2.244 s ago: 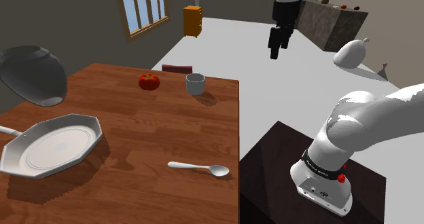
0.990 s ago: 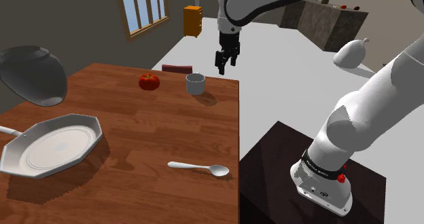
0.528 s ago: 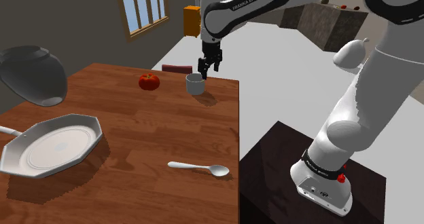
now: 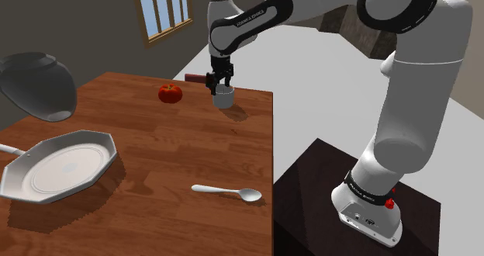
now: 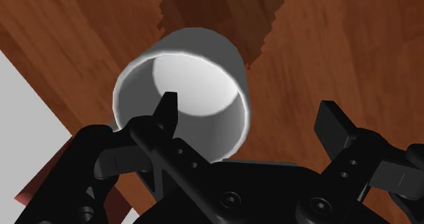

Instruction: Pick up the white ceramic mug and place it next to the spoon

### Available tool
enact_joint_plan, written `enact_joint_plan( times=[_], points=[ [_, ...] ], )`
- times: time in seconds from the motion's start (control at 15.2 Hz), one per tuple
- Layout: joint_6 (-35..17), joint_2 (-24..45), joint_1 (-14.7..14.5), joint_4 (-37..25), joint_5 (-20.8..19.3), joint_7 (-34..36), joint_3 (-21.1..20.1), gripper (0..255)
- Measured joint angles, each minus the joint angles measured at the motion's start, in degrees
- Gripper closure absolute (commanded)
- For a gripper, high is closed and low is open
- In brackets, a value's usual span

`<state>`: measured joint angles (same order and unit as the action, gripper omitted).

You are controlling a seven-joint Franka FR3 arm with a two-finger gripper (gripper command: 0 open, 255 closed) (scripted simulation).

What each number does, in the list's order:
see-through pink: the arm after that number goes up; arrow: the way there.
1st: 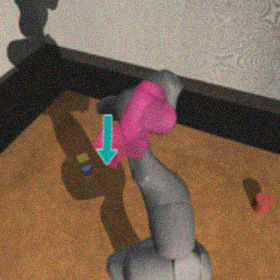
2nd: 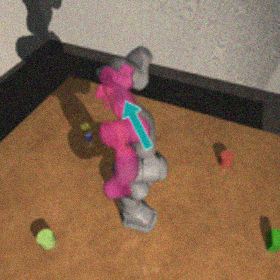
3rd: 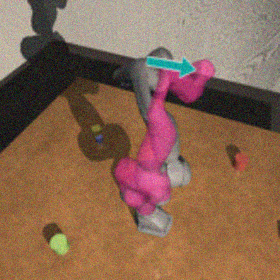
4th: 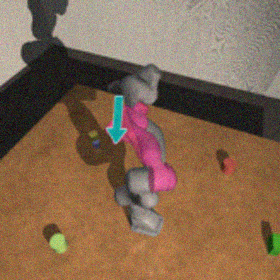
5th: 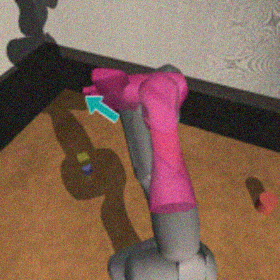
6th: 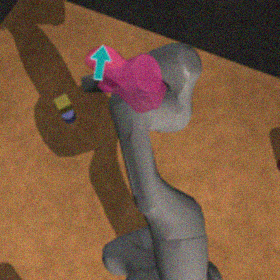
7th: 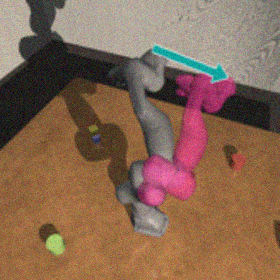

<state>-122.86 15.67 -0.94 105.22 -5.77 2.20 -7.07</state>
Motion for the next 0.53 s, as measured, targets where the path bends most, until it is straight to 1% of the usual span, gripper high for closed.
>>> enact_joint_plan(
  times=[0.13, 0.53],
  points=[
    [-0.3, 3.08, -0.11, -3.07, -0.12, -0.09, 0.04, 0],
    [-4.07, 6.11, -0.3, -2.38, -0.64, 0.39, 0.2, 0]
  ],
)
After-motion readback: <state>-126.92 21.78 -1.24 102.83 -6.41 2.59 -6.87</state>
